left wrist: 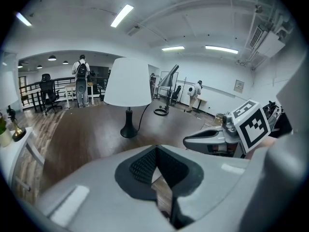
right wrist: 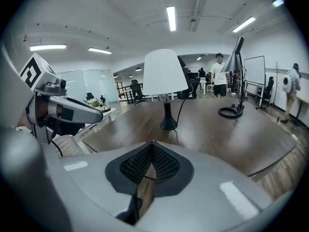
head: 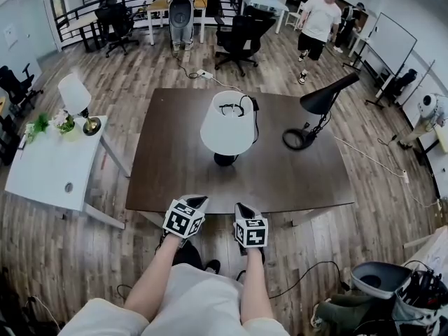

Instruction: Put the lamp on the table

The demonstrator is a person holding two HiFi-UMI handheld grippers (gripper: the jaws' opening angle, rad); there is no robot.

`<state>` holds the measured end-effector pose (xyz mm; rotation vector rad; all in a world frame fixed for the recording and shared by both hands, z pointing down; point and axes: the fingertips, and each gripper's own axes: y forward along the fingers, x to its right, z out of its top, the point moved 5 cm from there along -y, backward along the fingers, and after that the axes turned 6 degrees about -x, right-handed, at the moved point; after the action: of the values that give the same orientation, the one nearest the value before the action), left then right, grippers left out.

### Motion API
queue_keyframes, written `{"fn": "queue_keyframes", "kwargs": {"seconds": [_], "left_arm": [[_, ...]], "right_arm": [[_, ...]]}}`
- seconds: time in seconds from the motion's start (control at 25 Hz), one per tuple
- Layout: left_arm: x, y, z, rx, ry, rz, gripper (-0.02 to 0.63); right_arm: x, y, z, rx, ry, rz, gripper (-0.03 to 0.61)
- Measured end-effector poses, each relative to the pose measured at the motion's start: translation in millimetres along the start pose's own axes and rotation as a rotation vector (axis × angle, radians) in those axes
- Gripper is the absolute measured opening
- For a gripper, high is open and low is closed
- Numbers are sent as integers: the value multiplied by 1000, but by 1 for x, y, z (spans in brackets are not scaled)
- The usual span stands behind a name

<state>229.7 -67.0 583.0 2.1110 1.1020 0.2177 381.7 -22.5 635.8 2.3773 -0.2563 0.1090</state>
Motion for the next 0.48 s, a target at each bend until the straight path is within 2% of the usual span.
{"fn": "queue_keyframes", "kwargs": {"seconds": [0.48], "left_arm": [[2,0,-5,3,-12,3,0]], "right_arm": [[-2,-2,-4,-8,-5,3,25]]}}
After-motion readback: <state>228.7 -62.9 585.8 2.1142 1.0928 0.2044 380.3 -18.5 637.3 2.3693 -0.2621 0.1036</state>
